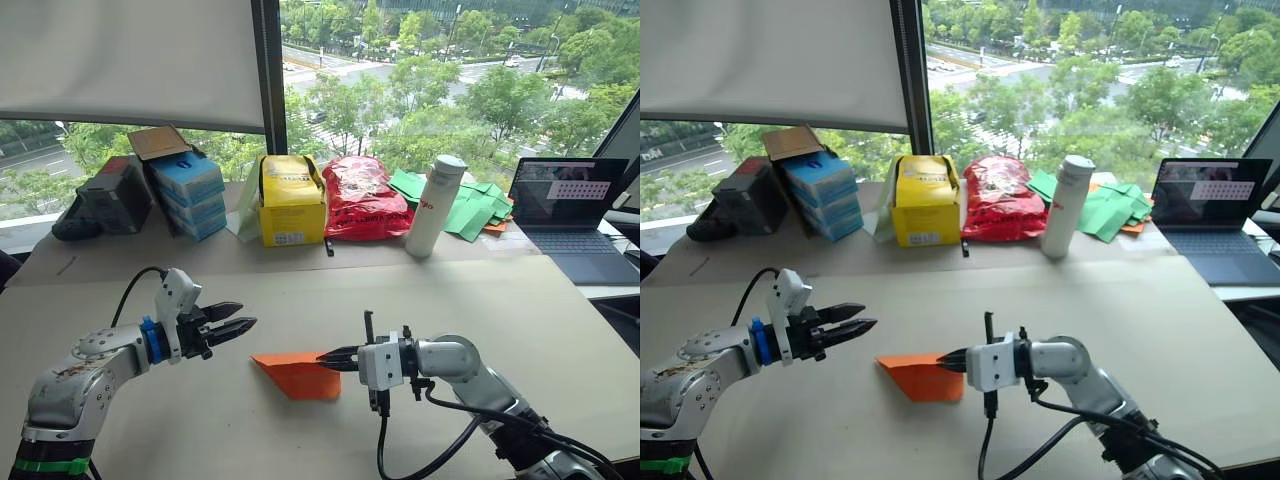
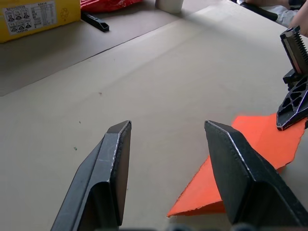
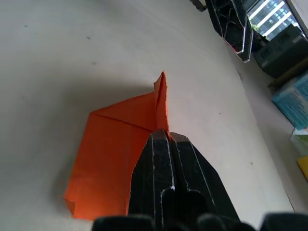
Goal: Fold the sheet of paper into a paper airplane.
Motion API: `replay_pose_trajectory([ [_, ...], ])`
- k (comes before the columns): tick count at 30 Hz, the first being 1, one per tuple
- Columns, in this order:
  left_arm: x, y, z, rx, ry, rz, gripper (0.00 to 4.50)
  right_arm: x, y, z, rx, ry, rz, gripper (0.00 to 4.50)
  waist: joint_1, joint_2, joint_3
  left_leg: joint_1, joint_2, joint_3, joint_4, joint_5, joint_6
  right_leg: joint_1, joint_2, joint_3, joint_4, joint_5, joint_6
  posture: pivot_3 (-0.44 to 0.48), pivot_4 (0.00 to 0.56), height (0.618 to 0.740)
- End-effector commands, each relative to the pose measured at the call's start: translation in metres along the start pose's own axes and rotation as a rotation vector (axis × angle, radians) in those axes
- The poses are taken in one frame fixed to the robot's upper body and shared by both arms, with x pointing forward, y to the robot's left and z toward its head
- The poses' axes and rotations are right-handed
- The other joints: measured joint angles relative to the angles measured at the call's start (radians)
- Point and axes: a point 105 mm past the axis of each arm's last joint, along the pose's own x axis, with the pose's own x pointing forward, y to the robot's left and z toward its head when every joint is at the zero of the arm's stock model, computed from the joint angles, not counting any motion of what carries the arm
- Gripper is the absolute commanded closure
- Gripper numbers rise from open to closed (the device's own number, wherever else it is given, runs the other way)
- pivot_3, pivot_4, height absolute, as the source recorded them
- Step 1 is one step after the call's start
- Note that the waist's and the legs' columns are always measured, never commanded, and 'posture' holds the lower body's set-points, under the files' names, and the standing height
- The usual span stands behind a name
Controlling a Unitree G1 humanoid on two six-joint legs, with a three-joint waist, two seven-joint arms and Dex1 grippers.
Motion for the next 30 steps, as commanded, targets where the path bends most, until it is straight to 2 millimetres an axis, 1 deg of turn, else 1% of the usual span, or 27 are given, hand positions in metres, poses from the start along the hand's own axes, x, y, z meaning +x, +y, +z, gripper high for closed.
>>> replay_pose_trajectory([
  [1,-0.004,-0.006,0.003,0.014,-0.025,-0.021,1.94,0.000,0.005,-0.001,-0.061,-0.039,0.046,4.49,0.001,0.000,0.000,0.000,0.000,0.000,0.000,0.000,0.000,0.000,0.000,0.000,0.000,0.000,0.000,0.000,0.150,0.740],
  [13,-0.010,-0.016,-0.001,-0.009,0.007,-0.060,1.94,0.000,0.005,-0.010,-0.022,-0.037,0.078,4.49,0.001,0.000,0.000,0.000,0.000,0.000,0.000,0.000,0.000,0.000,0.000,0.001,0.001,0.000,0.000,0.000,0.150,0.740],
  [17,-0.011,-0.018,-0.004,0.005,0.027,-0.075,1.94,-0.001,0.005,-0.011,-0.017,-0.032,0.086,3.30,0.001,0.000,0.000,0.000,0.000,0.000,0.000,0.000,0.000,0.000,0.000,0.001,0.001,0.000,0.000,0.000,0.150,0.740],
  [19,-0.009,-0.019,-0.005,0.020,0.034,-0.090,1.94,-0.003,0.004,-0.010,0.004,-0.030,0.080,2.62,0.001,0.000,0.000,0.000,0.000,0.000,0.000,0.000,0.000,0.000,0.000,0.001,0.001,0.000,0.000,0.000,0.150,0.740],
  [21,-0.006,-0.020,-0.003,0.034,0.027,-0.103,1.94,-0.004,0.000,-0.007,0.019,-0.034,0.059,1.85,0.001,0.000,0.000,0.000,0.000,0.000,0.000,0.000,0.000,0.000,0.000,0.001,0.001,0.000,0.000,0.000,0.150,0.740],
  [22,-0.005,-0.020,-0.003,0.040,0.025,-0.107,1.94,-0.004,-0.001,-0.006,0.021,-0.034,0.054,1.58,0.002,0.000,0.000,0.000,0.000,0.000,0.000,0.000,0.000,0.000,0.000,0.001,0.001,0.000,0.000,0.000,0.150,0.740],
  [23,-0.002,-0.020,-0.003,0.051,0.028,-0.118,1.94,-0.005,-0.004,-0.003,0.025,-0.037,0.038,1.15,0.002,0.000,0.000,0.000,0.000,0.000,0.000,0.000,0.000,0.000,0.000,0.001,0.001,0.000,0.000,0.000,0.150,0.740],
  [24,0.000,-0.022,-0.003,0.064,0.029,-0.138,1.94,-0.006,-0.006,0.000,0.032,-0.037,0.023,0.87,0.002,0.000,0.000,0.000,0.000,0.000,0.000,0.000,0.000,0.000,-0.001,0.001,0.000,0.000,0.000,0.000,0.150,0.740],
  [25,0.003,-0.024,-0.004,0.075,0.033,-0.163,2.47,-0.008,-0.009,0.002,0.036,-0.036,0.007,0.47,0.003,0.000,0.000,0.000,0.000,0.000,0.000,0.000,0.000,0.000,-0.001,0.001,0.000,0.000,0.000,0.000,0.150,0.740],
  [26,0.006,-0.026,-0.005,0.086,0.037,-0.188,2.76,-0.009,-0.012,0.006,0.041,-0.036,-0.012,0.10,0.004,0.000,0.000,-0.001,0.000,0.000,0.000,0.000,0.000,0.000,-0.001,0.001,0.001,0.000,0.000,0.000,0.150,0.740],
  [27,0.009,-0.028,-0.006,0.095,0.040,-0.210,3.06,-0.010,-0.015,0.009,0.053,-0.039,-0.036,0.00,0.005,0.000,0.000,-0.001,0.000,0.000,0.000,0.000,0.000,0.000,-0.001,0.001,0.000,0.000,0.000,0.000,0.150,0.740],
  [30,0.021,-0.030,-0.013,0.124,0.057,-0.263,4.05,-0.012,-0.025,0.023,0.134,-0.058,-0.109,0.00,0.007,0.000,0.000,-0.001,0.000,0.000,0.000,0.000,0.000,0.000,-0.001,0.001,0.000,0.000,0.000,0.000,0.150,0.740],
])
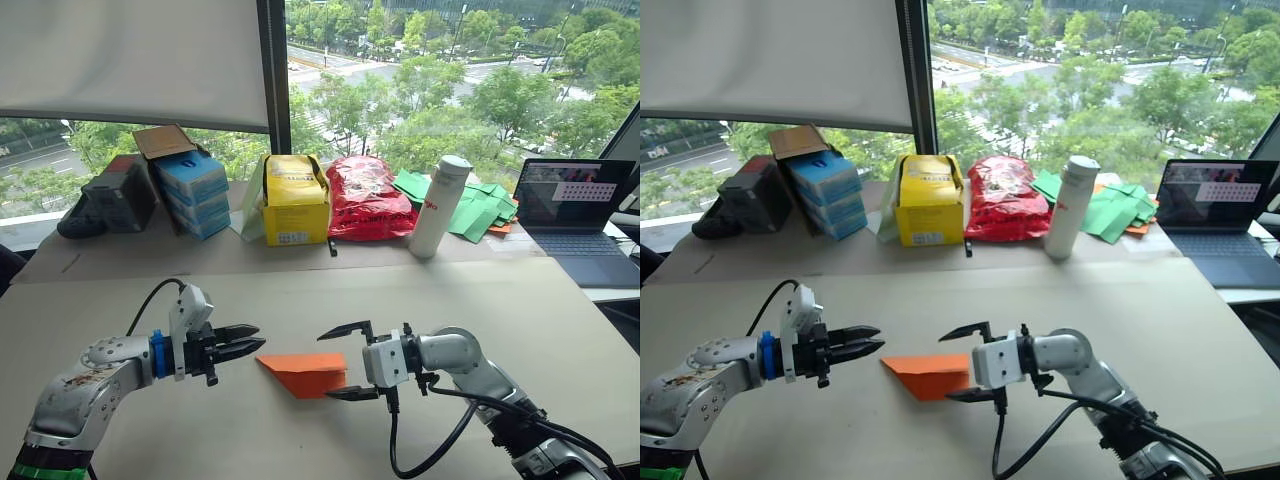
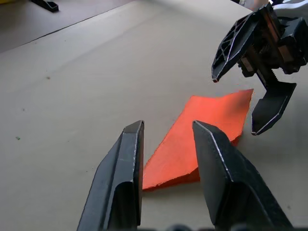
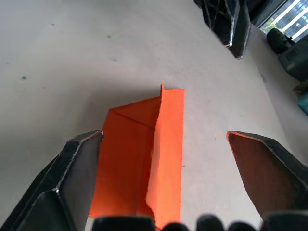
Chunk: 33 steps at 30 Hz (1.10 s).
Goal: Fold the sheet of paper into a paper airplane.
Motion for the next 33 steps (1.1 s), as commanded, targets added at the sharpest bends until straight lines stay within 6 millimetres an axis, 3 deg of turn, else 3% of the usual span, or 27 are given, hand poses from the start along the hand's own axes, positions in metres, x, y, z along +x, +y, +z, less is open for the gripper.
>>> replay_pose_trajectory([
  [1,0.014,-0.002,-0.001,0.069,0.012,-0.067,4.45,-0.004,-0.015,0.026,0.076,-0.053,-0.101,0.00,0.002,0.000,0.000,0.000,0.000,0.000,0.000,0.000,0.000,0.000,0.000,0.000,0.000,0.000,0.000,0.000,0.150,0.740],
  [6,0.036,0.001,-0.015,0.148,0.073,-0.131,4.48,-0.006,0.002,0.038,0.228,-0.032,-0.088,0.00,0.011,0.000,0.000,-0.002,0.000,0.000,0.000,0.000,0.001,-0.001,0.000,0.000,0.000,0.000,0.000,0.000,0.150,0.740],
  [16,0.053,0.003,-0.046,0.279,0.218,-0.223,4.48,-0.015,0.021,0.027,0.322,0.096,-0.117,0.00,0.013,0.000,0.000,-0.003,0.000,0.000,0.001,-0.002,0.004,-0.001,-0.001,-0.001,-0.001,0.000,0.000,0.000,0.150,0.740],
  [33,0.059,0.003,-0.066,0.419,0.329,-0.243,4.48,-0.009,0.032,0.008,0.167,0.211,-0.076,0.00,0.020,0.000,0.000,0.009,0.000,0.000,0.001,-0.006,0.010,0.011,0.000,-0.002,-0.004,0.000,0.001,0.000,0.150,0.740],
])
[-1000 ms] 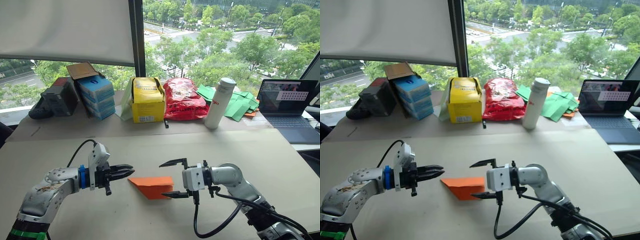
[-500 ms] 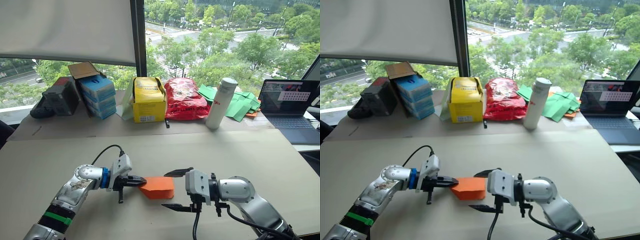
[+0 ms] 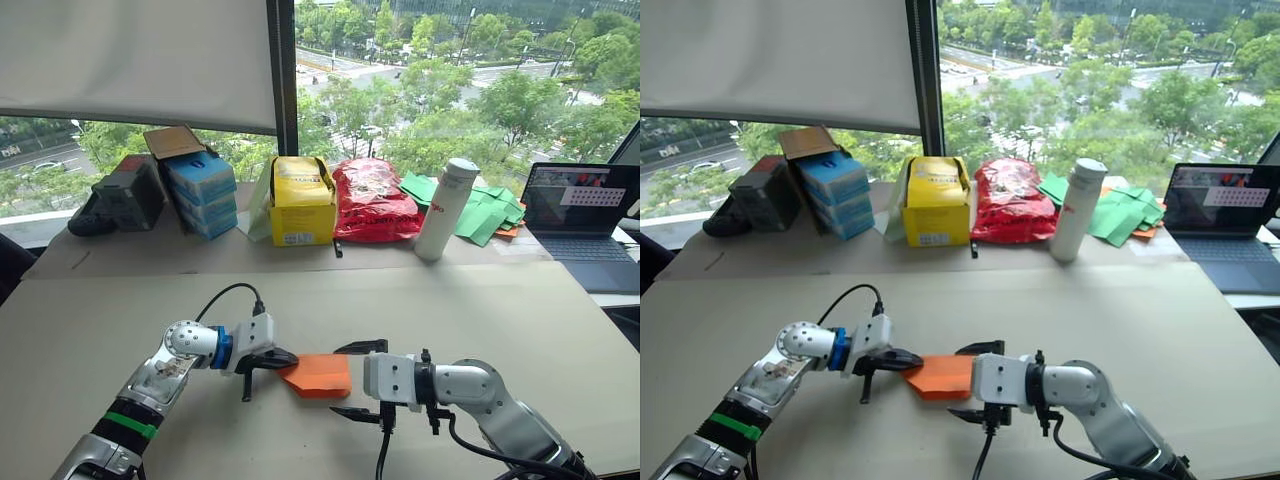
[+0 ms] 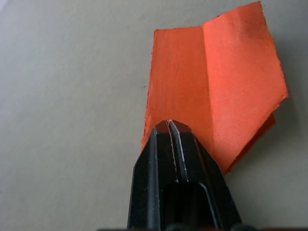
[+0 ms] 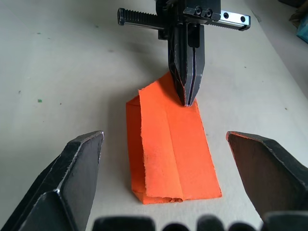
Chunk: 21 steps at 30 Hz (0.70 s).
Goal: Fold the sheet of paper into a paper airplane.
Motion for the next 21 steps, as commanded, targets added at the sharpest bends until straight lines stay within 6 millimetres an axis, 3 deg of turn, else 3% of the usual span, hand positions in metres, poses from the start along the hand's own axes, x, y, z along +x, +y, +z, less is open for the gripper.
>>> replay_pose_trajectory([
  [1,0.003,-0.012,-0.020,-0.026,0.086,-0.034,4.48,0.001,-0.001,0.002,-0.049,-0.005,-0.001,0.00,0.000,0.000,0.000,0.000,0.000,0.000,0.000,0.000,0.000,0.001,0.000,0.000,0.000,0.000,0.000,0.000,0.150,0.740],
  [7,0.002,-0.013,-0.021,-0.018,0.091,-0.028,4.48,0.004,-0.003,-0.003,-0.059,0.006,-0.013,0.00,-0.001,0.000,0.000,0.001,0.000,0.000,0.000,0.000,0.000,0.000,0.000,0.000,0.000,0.000,0.000,0.000,0.150,0.740],
  [10,0.001,-0.012,-0.021,-0.013,0.094,-0.025,4.50,0.005,-0.004,-0.005,-0.069,0.011,-0.014,0.81,0.000,0.000,0.000,0.001,0.000,0.000,0.000,0.000,0.000,0.000,0.000,0.000,0.000,0.000,0.000,0.000,0.150,0.740],
  [20,-0.001,-0.021,-0.016,0.005,0.086,-0.070,4.50,0.009,-0.008,-0.004,-0.056,0.004,-0.005,4.32,-0.003,0.000,0.000,0.001,0.000,0.000,0.000,0.000,0.000,0.000,0.000,0.000,0.000,0.000,0.000,0.000,0.150,0.740],
  [21,-0.001,-0.022,-0.016,0.009,0.089,-0.073,4.50,0.010,-0.011,-0.004,-0.045,0.004,-0.013,4.46,-0.004,0.000,0.000,0.001,0.000,0.000,0.000,0.000,0.000,0.000,0.000,0.000,0.000,0.000,0.000,0.000,0.150,0.740],
])
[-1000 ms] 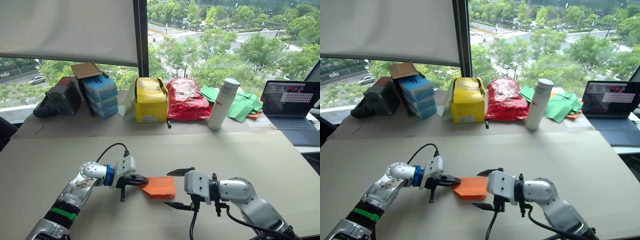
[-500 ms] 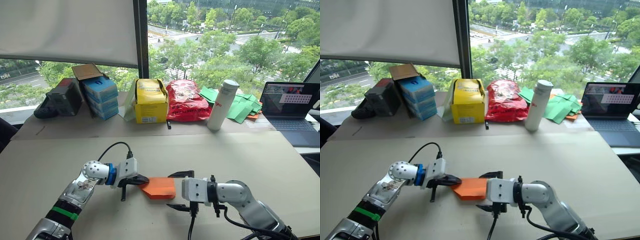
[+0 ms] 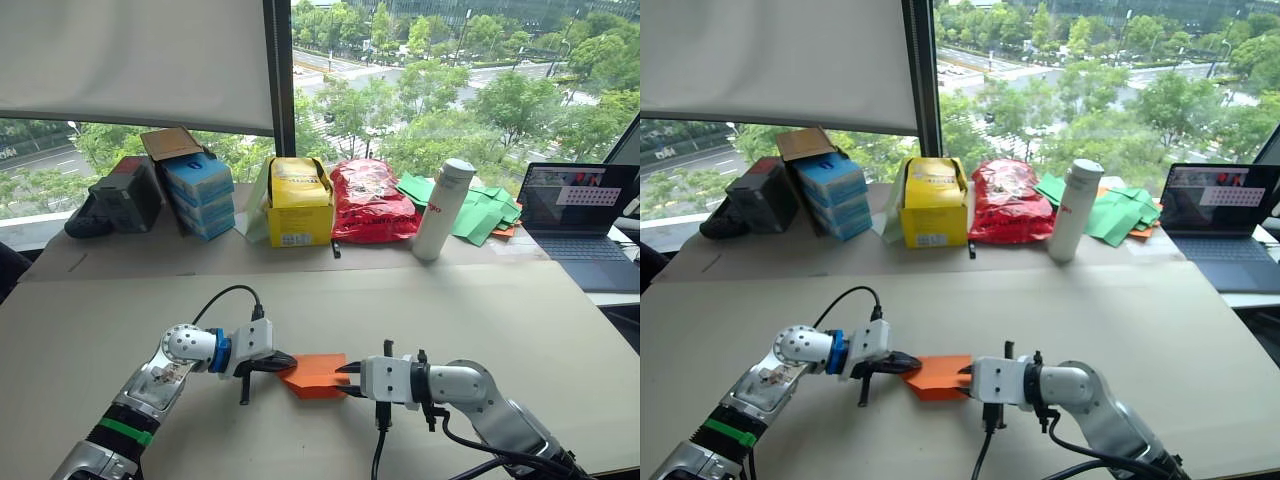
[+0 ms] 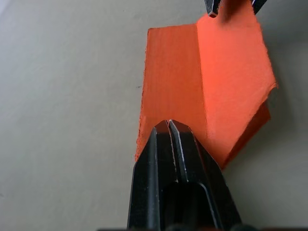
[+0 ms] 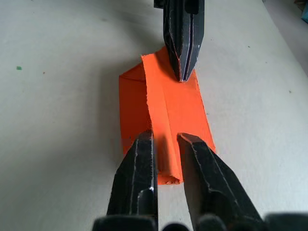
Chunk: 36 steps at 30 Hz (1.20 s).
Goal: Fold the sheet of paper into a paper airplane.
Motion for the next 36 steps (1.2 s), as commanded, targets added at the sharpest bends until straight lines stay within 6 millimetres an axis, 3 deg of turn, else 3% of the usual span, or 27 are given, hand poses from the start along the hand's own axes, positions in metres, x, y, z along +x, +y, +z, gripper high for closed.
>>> replay_pose_trajectory([
  [1,0.003,-0.016,-0.016,-0.030,0.069,-0.067,4.50,0.002,-0.011,0.010,-0.007,-0.033,-0.020,4.46,-0.001,0.000,0.000,0.000,0.000,0.000,0.000,0.000,0.000,0.000,0.000,0.000,0.000,0.000,0.000,0.000,0.150,0.740],
  [7,0.003,-0.014,-0.017,-0.018,0.083,-0.065,4.50,0.011,-0.027,0.015,0.075,-0.047,-0.040,4.46,-0.002,0.000,0.000,0.000,0.000,0.000,0.000,0.000,0.000,0.000,0.000,0.000,0.000,0.000,0.000,0.000,0.150,0.740],
  [23,-0.008,-0.001,-0.011,0.005,0.088,-0.006,4.50,0.027,-0.024,-0.025,0.243,0.158,-0.006,4.46,-0.008,0.000,0.000,0.000,0.000,0.000,0.000,0.000,0.000,0.000,0.000,0.000,0.000,0.000,0.000,0.000,0.150,0.740],
  [29,-0.025,0.015,0.022,0.040,0.027,0.027,4.50,0.034,-0.021,-0.029,0.250,0.177,0.014,4.46,-0.022,0.000,0.000,0.000,0.001,0.000,0.000,0.000,-0.001,0.000,0.001,0.000,0.001,0.000,0.000,0.000,0.150,0.740],
  [36,-0.031,0.005,0.051,-0.007,-0.055,-0.029,4.50,0.035,-0.019,-0.032,0.250,0.189,0.028,4.46,-0.026,0.000,0.000,0.000,0.001,0.000,-0.001,0.000,-0.001,-0.001,0.001,0.000,0.001,0.000,0.000,0.000,0.150,0.740],
])
